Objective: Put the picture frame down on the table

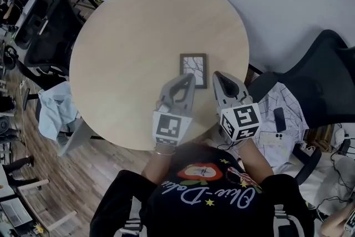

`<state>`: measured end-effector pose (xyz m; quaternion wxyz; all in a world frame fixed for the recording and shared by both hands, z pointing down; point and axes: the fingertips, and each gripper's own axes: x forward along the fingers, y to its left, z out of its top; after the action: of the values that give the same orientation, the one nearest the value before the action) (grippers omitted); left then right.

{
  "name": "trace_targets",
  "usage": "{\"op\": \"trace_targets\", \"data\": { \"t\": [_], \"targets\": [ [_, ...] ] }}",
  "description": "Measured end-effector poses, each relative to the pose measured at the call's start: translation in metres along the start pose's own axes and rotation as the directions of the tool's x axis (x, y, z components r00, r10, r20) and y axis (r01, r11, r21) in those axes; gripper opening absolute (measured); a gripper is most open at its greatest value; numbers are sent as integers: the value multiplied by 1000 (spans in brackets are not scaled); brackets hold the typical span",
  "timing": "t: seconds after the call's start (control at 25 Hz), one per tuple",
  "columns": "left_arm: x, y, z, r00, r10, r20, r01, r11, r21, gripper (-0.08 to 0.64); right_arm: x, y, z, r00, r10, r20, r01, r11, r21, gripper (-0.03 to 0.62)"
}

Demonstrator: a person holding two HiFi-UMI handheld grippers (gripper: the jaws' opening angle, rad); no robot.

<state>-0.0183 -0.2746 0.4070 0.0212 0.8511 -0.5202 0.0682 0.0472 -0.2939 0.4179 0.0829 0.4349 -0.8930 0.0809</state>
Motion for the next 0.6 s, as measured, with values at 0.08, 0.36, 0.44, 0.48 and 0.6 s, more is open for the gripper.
{"op": "trace_targets", "data": {
  "t": [0.08,0.36,0.44,0.48,0.6],
  "targets": [
    [-1,-1,1,1000,1,1,-1,1000,0,2,-2,1,0,1000,5,1,-5,1000,1,-2],
    [-4,-5,1,1000,3,4,-3,1000,5,2,-8,0,-1,1000,2,7,-2,1000,12,-2],
    [-4,-6,4,1000,1,8,-1,1000,9,2,-9,1,1,1000,3,10,-3,1000,8,-2],
    [-3,-6,5,1000,0,10,0,1000,11,2,-8,1,2,1000,4,11,-4,1000,6,-2],
    [-2,-6,7,1000,-6,14,5,1000,17,2,-8,2,3,1000,8,10,-8,1000,-1,-2]
  ]
}}
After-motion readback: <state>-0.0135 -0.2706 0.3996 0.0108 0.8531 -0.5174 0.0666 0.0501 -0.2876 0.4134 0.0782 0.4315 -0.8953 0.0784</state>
